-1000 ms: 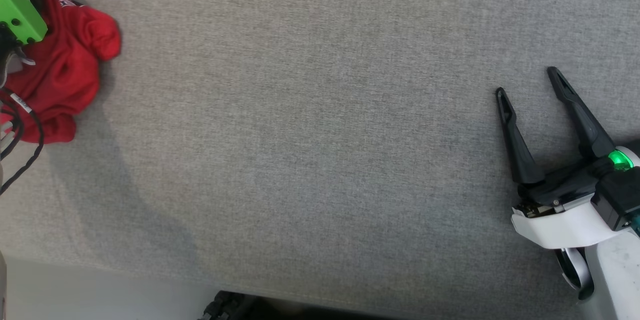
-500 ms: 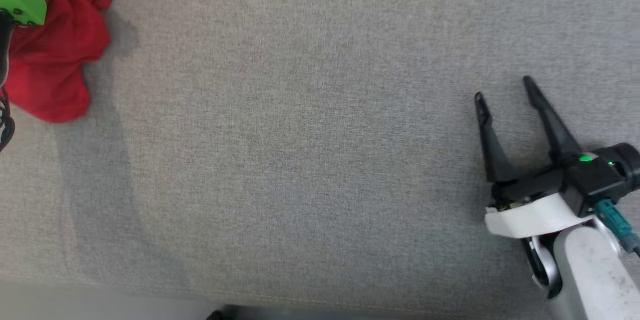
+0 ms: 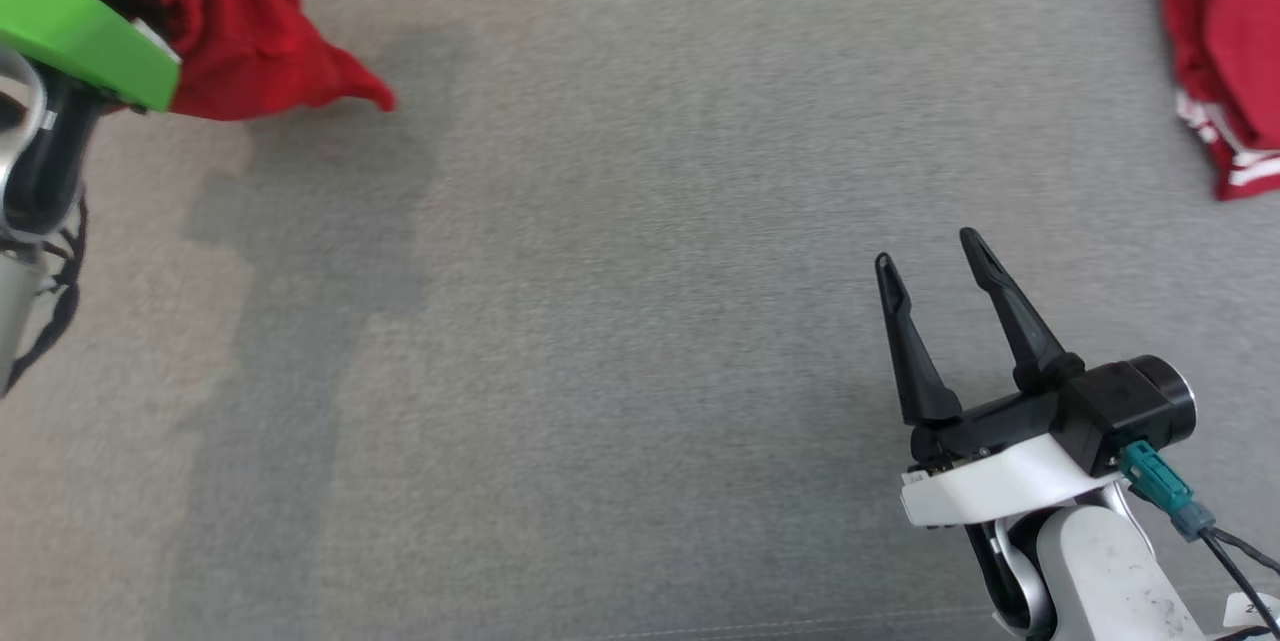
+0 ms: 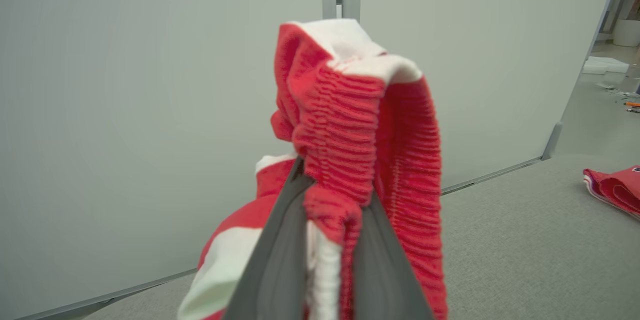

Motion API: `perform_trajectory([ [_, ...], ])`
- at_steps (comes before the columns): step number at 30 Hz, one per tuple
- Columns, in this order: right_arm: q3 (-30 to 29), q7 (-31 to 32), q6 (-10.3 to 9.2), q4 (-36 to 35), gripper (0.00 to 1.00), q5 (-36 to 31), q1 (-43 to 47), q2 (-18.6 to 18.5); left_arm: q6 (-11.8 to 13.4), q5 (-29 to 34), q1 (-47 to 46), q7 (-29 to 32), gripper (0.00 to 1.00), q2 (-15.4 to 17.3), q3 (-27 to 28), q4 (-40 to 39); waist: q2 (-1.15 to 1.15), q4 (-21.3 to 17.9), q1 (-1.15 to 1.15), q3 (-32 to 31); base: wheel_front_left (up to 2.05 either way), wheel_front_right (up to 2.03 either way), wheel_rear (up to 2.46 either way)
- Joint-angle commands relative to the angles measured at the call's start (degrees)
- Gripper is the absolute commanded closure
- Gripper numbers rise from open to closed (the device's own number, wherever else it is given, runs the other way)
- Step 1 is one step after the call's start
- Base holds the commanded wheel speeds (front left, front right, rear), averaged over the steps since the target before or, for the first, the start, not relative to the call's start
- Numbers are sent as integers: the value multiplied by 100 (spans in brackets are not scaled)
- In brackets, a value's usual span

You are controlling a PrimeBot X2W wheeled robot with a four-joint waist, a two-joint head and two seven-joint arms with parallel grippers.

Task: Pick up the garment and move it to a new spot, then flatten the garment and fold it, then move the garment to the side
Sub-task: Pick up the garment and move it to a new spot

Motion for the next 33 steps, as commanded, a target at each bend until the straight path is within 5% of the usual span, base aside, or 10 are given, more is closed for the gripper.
perform_trajectory([
  [1,-1,2,-5,-39,0,38,52,36,11,26,154,41,100,27,-36,-110,-1,-927,0,-748,0,0,0],
  [12,-201,2,-4,-244,0,115,199,115,90,381,377,-99,100,-522,-632,-818,-1,-1791,0,-779,0,0,0],
  [21,-366,2,-5,-375,0,133,175,116,-2,1135,543,-718,100,-1218,-1714,-637,-1,-1594,0,-320,0,0,0],
  [31,-327,2,-4,-366,0,-27,65,114,-10,1927,1338,-824,100,-1565,-2702,279,-1,-1179,0,-112,0,0,0],
  [32,-315,2,-4,-356,0,-28,68,115,-11,1994,1403,-825,95,-1587,-2696,313,-1,-1147,0,-135,0,0,0],
  [33,-314,2,-5,-345,0,-44,85,114,-11,2076,1476,-826,57,-1612,-2639,350,-1,-1099,0,-178,0,0,0],
])
